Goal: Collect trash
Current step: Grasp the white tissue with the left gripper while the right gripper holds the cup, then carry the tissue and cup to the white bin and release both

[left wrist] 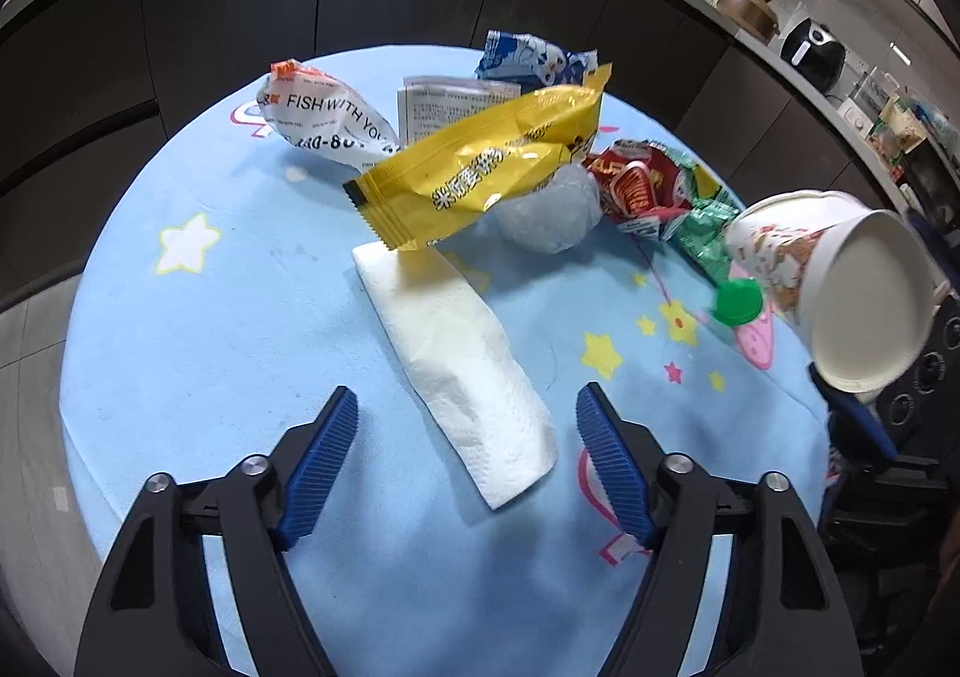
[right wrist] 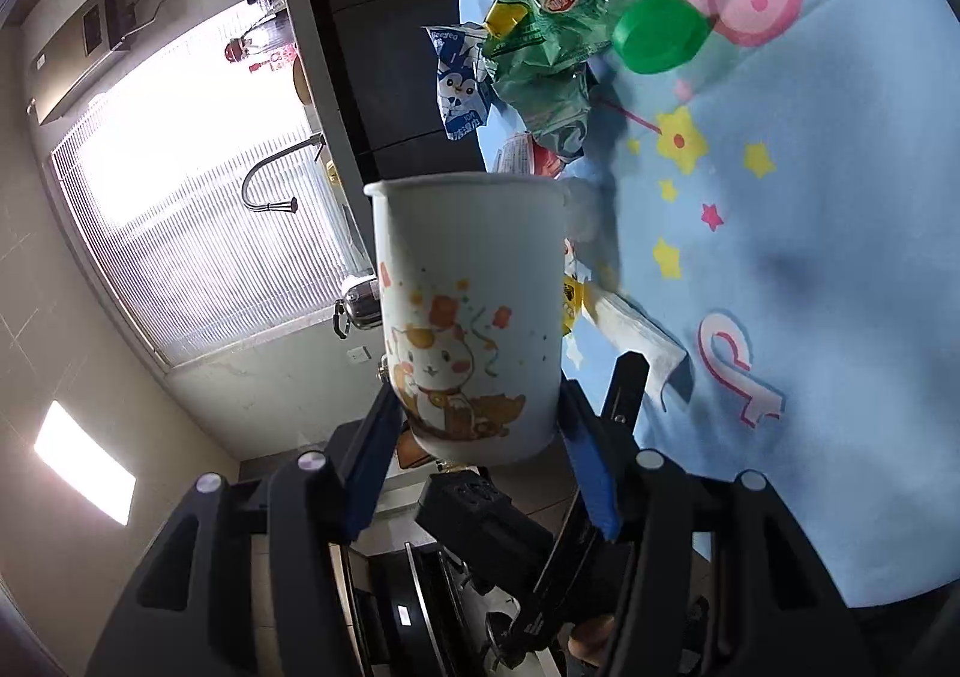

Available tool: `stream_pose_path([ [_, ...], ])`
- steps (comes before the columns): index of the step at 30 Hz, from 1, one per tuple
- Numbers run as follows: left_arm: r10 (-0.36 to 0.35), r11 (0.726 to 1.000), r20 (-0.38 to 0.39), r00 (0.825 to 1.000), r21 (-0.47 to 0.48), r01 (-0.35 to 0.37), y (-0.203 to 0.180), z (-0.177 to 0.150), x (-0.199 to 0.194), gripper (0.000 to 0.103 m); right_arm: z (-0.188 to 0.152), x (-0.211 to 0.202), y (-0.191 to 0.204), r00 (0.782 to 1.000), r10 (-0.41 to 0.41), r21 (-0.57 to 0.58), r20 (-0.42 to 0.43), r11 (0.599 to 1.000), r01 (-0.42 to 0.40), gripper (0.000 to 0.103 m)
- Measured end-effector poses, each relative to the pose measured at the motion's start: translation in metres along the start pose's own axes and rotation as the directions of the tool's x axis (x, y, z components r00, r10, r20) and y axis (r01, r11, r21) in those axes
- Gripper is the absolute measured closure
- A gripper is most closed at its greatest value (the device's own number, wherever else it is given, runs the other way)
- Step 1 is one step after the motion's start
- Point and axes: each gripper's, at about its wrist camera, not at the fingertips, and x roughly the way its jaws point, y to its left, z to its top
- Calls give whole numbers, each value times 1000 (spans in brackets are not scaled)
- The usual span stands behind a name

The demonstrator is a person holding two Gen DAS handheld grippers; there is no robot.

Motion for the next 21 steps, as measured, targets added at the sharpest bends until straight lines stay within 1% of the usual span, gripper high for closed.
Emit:
stream_pose_path([
  [1,7,1000,-12,1000,4,-7,-1,0,4,40,0,0,2,1000,-10,-16,2,1000,10,48],
  [2,24,1000,0,1000,14,-24,-2,0,5,41,-1,0,4,1000,-19,-31,4,999,19,48],
  [4,54,998,5,999,38,-54,-5,0,6,50,-2,0,6,1000,-24,-41,-1,999,24,48],
  [5,70,996,6,998,49,-70,-5,0,7,61,-2,0,5,1000,-24,-39,-1,999,24,48],
  [6,85,995,6,996,61,-85,-6,0,7,79,-2,0,5,1000,-25,-38,-1,999,24,48],
  [7,90,994,4,996,67,-91,-5,0,7,86,-2,0,5,1000,-26,-39,0,999,26,48],
  [8,80,995,-2,997,61,-80,-4,0,6,95,-2,0,5,1000,-26,-38,0,999,26,48],
  [9,58,997,-16,998,46,-57,-1,-1,6,98,-2,-1,4,1000,-24,-36,0,999,24,48],
  [11,38,999,-25,999,22,-37,5,-2,0,99,-1,-3,5,1000,-17,-33,5,999,17,48],
  [14,16,999,-12,1000,28,-16,6,-7,-14,100,0,-9,5,1000,-12,-34,17,999,12,48],
  [18,-27,998,20,999,51,26,-3,-10,-36,100,0,-17,2,1000,-4,-37,27,999,5,48],
  [21,-51,997,50,997,66,48,-11,-6,-50,100,-2,-20,2,1000,-1,-40,27,999,2,48],
])
